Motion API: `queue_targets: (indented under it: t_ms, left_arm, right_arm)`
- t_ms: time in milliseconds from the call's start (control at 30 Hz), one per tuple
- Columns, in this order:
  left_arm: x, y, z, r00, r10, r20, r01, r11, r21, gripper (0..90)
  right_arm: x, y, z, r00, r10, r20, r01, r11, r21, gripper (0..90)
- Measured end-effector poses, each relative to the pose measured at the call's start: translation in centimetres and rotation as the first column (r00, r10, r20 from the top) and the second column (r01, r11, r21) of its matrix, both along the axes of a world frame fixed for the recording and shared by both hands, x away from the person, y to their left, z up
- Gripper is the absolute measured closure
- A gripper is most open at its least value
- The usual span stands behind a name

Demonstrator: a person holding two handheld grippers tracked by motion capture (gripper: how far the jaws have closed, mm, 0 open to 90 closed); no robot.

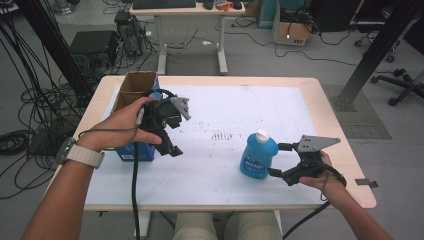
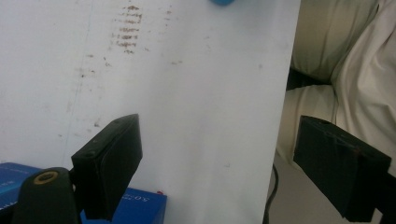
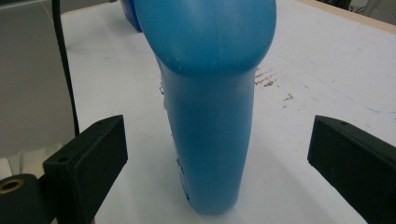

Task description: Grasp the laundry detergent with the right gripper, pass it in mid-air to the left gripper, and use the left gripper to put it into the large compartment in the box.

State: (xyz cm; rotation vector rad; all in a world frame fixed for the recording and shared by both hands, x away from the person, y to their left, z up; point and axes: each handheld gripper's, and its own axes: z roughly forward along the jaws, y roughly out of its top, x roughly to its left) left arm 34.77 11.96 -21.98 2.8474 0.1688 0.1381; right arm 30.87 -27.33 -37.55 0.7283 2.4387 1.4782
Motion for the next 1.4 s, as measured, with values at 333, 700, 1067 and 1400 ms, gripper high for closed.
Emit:
queue_targets:
  t_ms: [333, 700, 1067, 1400]
  left_arm:
    - [0.0, -0.1, 0.0, 1.0000, -0.002, 0.001, 0.002, 1.0000, -0.001, 15.6]
    - [0.0, -0.1, -0.1, 1.0000, 0.004, -0.004, -0.004, 1.0000, 0.003, 15.6]
    - [0.0, 0.0, -0.3, 0.9999, 0.006, -0.008, -0.006, 1.0000, 0.000, 15.6]
    - [0.0, 0.0, -0.3, 0.9999, 0.008, -0.008, -0.008, 1.0000, -0.001, 15.7]
  right_arm:
    - [0.1, 0.2, -0.4, 1.0000, -0.003, 0.005, 0.003, 1.000, 0.004, 4.7]
    - [0.6, 0.9, -1.4, 1.0000, -0.003, 0.007, 0.003, 0.999, 0.040, 4.8]
    - [1.2, 1.9, -2.5, 0.9998, -0.001, 0.019, 0.000, 0.997, 0.078, 5.1]
    - [1.6, 2.6, -3.0, 0.9975, 0.017, 0.069, -0.024, 0.994, 0.104, 8.0]
